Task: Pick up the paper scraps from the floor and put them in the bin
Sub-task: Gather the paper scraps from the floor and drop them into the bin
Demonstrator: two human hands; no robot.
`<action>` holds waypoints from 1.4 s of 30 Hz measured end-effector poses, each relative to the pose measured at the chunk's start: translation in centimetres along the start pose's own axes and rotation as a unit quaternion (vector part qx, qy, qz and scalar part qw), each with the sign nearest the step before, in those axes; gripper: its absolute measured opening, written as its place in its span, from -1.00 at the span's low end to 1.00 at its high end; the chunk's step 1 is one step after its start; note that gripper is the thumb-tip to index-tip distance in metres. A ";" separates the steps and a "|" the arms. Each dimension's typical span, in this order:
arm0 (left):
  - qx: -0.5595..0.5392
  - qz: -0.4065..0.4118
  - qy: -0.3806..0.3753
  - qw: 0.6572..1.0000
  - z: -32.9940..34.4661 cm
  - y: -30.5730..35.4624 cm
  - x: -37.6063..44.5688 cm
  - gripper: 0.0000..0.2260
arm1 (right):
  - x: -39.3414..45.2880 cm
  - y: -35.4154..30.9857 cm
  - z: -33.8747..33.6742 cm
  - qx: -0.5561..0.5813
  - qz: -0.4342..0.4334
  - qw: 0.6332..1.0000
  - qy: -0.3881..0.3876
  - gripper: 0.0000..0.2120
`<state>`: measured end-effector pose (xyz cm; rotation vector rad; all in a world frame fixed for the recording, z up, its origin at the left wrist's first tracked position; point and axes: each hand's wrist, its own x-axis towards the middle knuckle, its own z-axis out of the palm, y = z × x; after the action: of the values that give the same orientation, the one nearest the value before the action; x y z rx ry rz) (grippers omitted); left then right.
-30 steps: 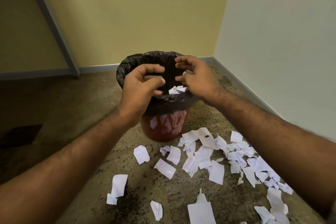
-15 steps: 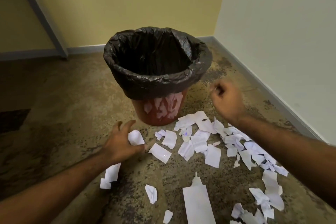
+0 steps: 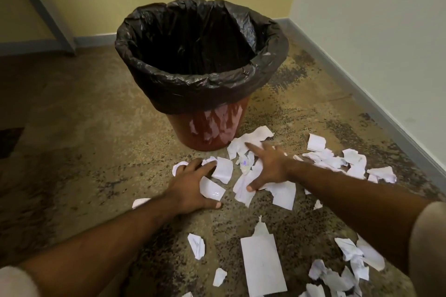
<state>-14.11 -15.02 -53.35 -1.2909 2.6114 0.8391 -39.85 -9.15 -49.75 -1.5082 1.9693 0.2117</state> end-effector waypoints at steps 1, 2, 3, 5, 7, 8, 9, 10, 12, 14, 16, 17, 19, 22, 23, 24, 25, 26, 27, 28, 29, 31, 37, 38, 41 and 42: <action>-0.003 0.000 -0.006 1.000 0.2 0.6 0.2 0.05 | -0.1 -0.8 0.5 -0.023 -0.012 1.000 -0.009 0.22; -0.003 -0.001 -0.013 1.000 0.3 1.2 0.3 0.04 | -0.3 -1.5 1.0 -0.042 -0.024 0.999 -0.013 0.19; -0.002 0.000 -0.016 1.000 0.4 1.7 0.3 0.03 | -0.5 -2.1 1.5 -0.051 -0.038 0.998 -0.012 0.16; -0.006 0.002 -0.003 1.000 0.7 2.5 0.1 -0.05 | -0.9 -3.0 2.5 -0.056 -0.070 0.996 0.007 0.05; -0.021 -0.005 0.024 0.999 1.0 3.1 -0.3 -0.20 | -1.2 -3.7 3.4 -0.076 -0.103 0.991 0.039 -0.13; -0.025 -0.011 0.036 0.999 1.2 3.4 -0.6 -0.28 | -1.5 -4.0 3.9 -0.076 -0.116 0.989 0.053 -0.23; -0.026 -0.017 0.044 0.999 1.3 3.5 -0.9 -0.36 | -1.8 -4.3 4.2 -0.062 -0.122 0.989 0.064 -0.32; -0.032 -0.024 0.049 0.998 1.3 3.7 -1.2 -0.46 | -2.2 -4.5 4.5 -0.042 -0.122 0.989 0.070 -0.40; -0.069 -0.026 0.059 0.995 1.3 3.7 -1.7 -0.66 | -2.9 -4.8 4.9 -0.009 -0.118 0.990 0.071 -0.53; -0.112 -0.013 0.079 0.990 1.2 3.6 -2.2 -0.80 | -3.6 -4.9 5.2 0.012 -0.117 0.991 0.058 -0.62; -0.132 -0.019 0.100 0.986 0.8 3.6 -2.7 -0.89 | -4.3 -4.9 5.1 0.023 -0.128 0.991 0.040 -0.67; -0.140 -0.026 0.103 0.984 0.5 3.6 -2.9 -0.91 | -4.6 -4.9 5.0 0.035 -0.134 0.990 0.033 -0.71; -0.147 -0.035 0.099 0.984 0.0 3.3 -3.3 -0.93 | -5.6 -4.6 4.4 0.073 -0.145 0.986 0.032 -0.81; -0.138 -0.041 0.101 0.984 -0.6 2.9 -4.0 -0.88 | -7.1 -4.5 2.8 0.144 -0.152 0.977 0.050 -0.83; -0.118 -0.043 0.105 0.986 -0.7 2.8 -4.2 -0.80 | -7.7 -4.7 2.2 0.176 -0.152 0.971 0.055 -0.79; -0.085 -0.047 0.104 0.990 -0.8 2.7 -4.3 -0.64 | -8.3 -4.9 1.5 0.203 -0.152 0.966 0.058 -0.75; -0.044 -0.056 0.095 0.993 -0.8 2.6 -4.3 -0.45 | -8.9 -5.0 0.7 0.223 -0.154 0.960 0.065 -0.72; -0.007 -0.069 0.082 0.994 -0.9 2.6 -4.2 -0.26 | -9.4 -5.1 0.1 0.240 -0.153 0.956 0.076 -0.72; 0.020 -0.084 0.063 0.994 -1.0 2.6 -4.1 -0.10 | -10.0 -5.1 -0.6 0.254 -0.152 0.951 0.090 -0.72; 0.031 -0.101 0.037 0.994 -1.1 2.5 -3.9 0.03 | -10.6 -5.1 -1.2 0.268 -0.150 0.946 0.102 -0.73; 0.027 -0.118 0.007 0.993 -1.1 2.4 -3.6 0.12 | -11.2 -5.3 -1.8 0.283 -0.150 0.941 0.109 -0.75; 0.004 -0.127 -0.061 0.990 -0.7 2.2 -3.1 0.22 | -12.3 -5.2 -2.7 0.309 -0.154 0.931 0.117 -0.77; 0.033 0.033 -0.068 0.997 2.2 4.7 -3.0 0.00 | -13.7 -2.7 -3.6 0.329 -0.153 0.926 0.106 -0.77; 0.038 0.063 -0.075 0.994 2.9 5.4 -3.3 -0.06 | -13.8 -2.3 -3.6 0.335 -0.149 0.924 0.107 -0.77; 0.041 0.113 -0.074 0.990 4.5 7.1 -4.1 -0.28 | -13.8 -1.9 -3.5 0.344 -0.146 0.921 0.110 -0.76; 0.019 0.120 -0.062 0.991 4.9 7.4 -4.3 -0.38 | -13.8 -1.9 -3.5 0.344 -0.147 0.921 0.110 -0.76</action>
<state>-17.69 -5.84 -52.88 -0.8946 2.7017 0.8678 -37.64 -0.35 -38.67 -1.3452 1.6735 -0.7362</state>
